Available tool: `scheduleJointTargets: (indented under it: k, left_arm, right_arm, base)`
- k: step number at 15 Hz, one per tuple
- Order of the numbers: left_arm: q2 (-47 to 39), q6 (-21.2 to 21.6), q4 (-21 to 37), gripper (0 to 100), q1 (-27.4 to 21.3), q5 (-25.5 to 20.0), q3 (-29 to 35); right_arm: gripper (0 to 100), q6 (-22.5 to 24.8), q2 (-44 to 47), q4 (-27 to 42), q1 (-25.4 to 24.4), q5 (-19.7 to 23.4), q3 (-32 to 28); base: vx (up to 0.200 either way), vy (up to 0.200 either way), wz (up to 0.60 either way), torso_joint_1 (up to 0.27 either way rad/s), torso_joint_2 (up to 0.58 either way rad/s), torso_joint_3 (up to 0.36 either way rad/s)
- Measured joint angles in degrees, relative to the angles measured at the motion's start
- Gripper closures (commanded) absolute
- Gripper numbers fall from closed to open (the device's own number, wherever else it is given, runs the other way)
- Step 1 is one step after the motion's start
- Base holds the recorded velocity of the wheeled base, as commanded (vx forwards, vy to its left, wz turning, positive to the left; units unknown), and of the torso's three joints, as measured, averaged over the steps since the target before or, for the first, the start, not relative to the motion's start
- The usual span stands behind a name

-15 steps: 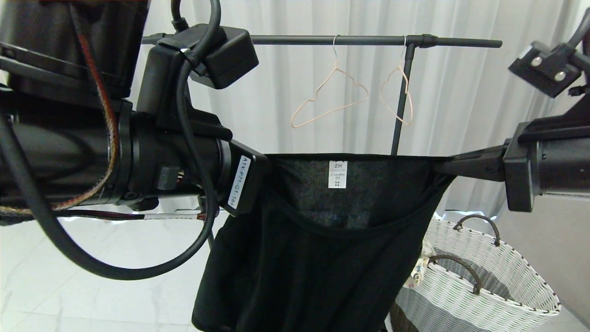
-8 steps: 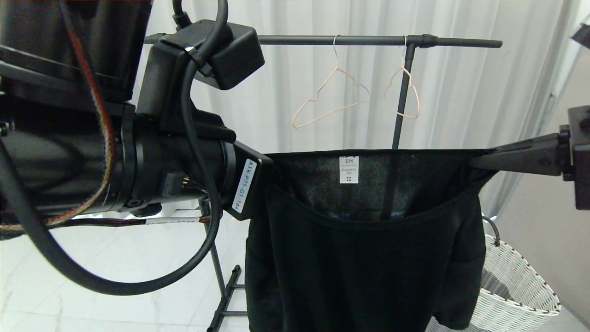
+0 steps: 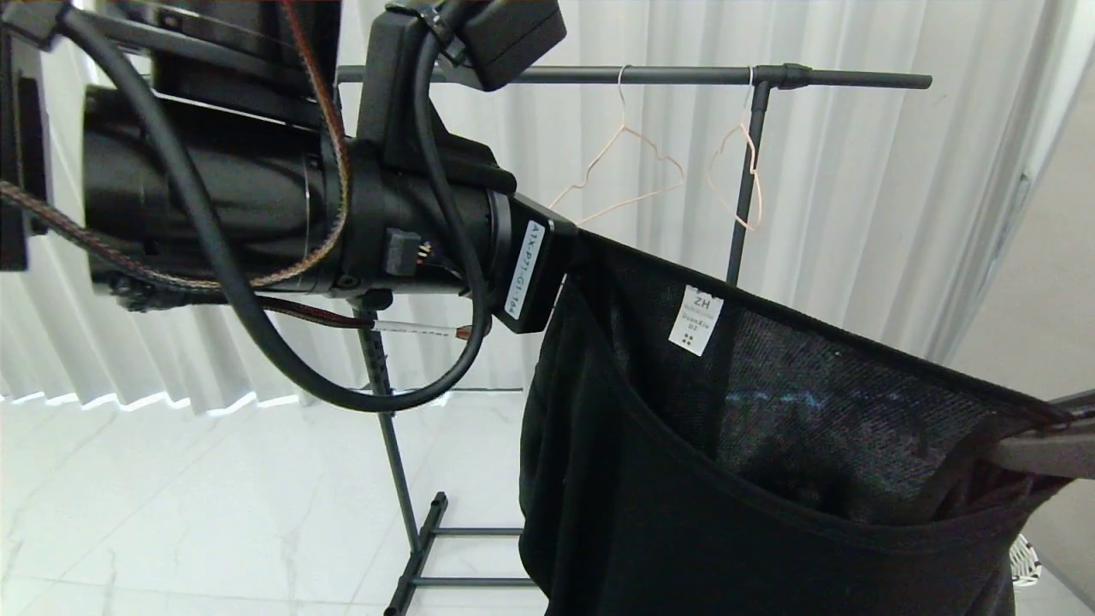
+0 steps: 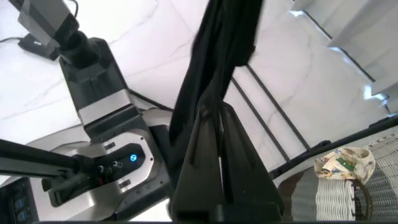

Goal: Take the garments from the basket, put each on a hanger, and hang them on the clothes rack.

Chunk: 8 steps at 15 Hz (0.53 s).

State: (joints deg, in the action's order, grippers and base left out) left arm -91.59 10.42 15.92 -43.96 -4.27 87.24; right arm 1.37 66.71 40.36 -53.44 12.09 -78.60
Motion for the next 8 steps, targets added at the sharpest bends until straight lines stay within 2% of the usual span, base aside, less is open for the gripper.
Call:
scheduleJointTargets:
  k: [4,8]
  left_arm:
    - [0.3,0.0,0.0,100,0.3,0.3,-0.9]
    - [6.6,-0.4,1.9,100,0.2,0.2,-6.2]
  right_arm:
    - [100,-0.1,0.0,-0.6,0.9,-0.5,0.0]
    - [100,0.0,3.3,-11.2,7.5,-0.2,-1.1]
  base:
    - [0.000,0.000,0.00,0.000,0.00,0.000]
    - [0.000,0.000,0.00,0.000,0.00,0.000]
